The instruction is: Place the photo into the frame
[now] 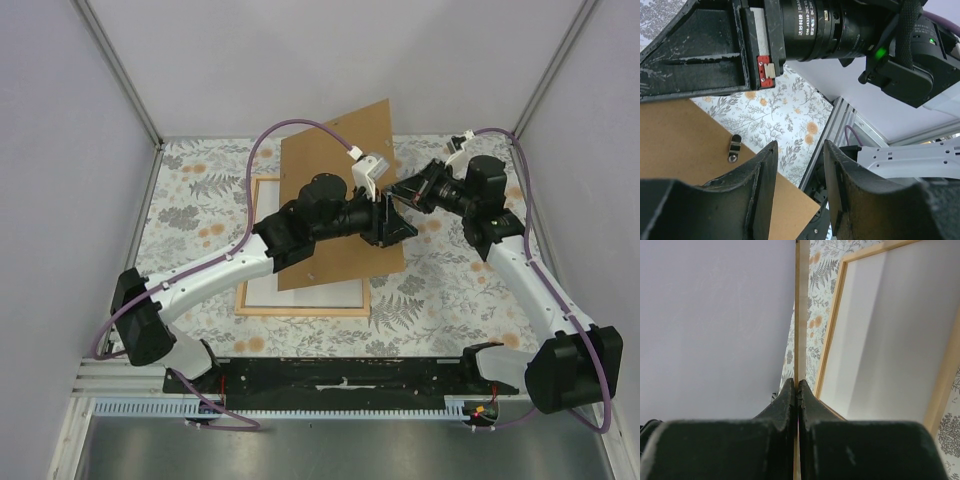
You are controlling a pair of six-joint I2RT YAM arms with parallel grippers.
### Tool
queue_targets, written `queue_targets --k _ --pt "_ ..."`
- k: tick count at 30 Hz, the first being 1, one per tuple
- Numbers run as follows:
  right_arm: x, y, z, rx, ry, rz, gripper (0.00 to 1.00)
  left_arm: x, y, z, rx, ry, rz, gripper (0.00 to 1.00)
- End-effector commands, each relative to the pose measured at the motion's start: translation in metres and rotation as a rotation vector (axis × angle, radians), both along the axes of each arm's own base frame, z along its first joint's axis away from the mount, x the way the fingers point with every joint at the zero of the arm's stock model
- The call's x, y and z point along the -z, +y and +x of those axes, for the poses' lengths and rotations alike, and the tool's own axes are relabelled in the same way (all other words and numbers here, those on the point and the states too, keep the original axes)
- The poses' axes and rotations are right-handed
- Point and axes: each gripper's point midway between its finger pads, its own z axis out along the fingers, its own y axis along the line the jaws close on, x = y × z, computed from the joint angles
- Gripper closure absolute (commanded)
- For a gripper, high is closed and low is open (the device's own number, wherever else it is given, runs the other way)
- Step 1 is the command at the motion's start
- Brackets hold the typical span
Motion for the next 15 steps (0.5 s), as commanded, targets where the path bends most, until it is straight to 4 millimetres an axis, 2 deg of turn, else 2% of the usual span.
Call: queue_targets --k 1,6,15 --pt "-0.049 0.003 -0.004 0.005 -0.128 0.051 1.0 -0.029 -0.013 0.001 0.014 -0.027 -0.104 0.52" --pt "-0.051 0.005 -0.004 0.0 -0.13 0.051 1.0 -0.021 -0.016 0.009 -0.015 -0.022 -0.09 0.53" --pt "-0.055 0.009 -0.011 -0.018 -0.133 0.056 1.0 -0.008 -0.006 0.032 -0.141 -0.051 -0.038 0.55"
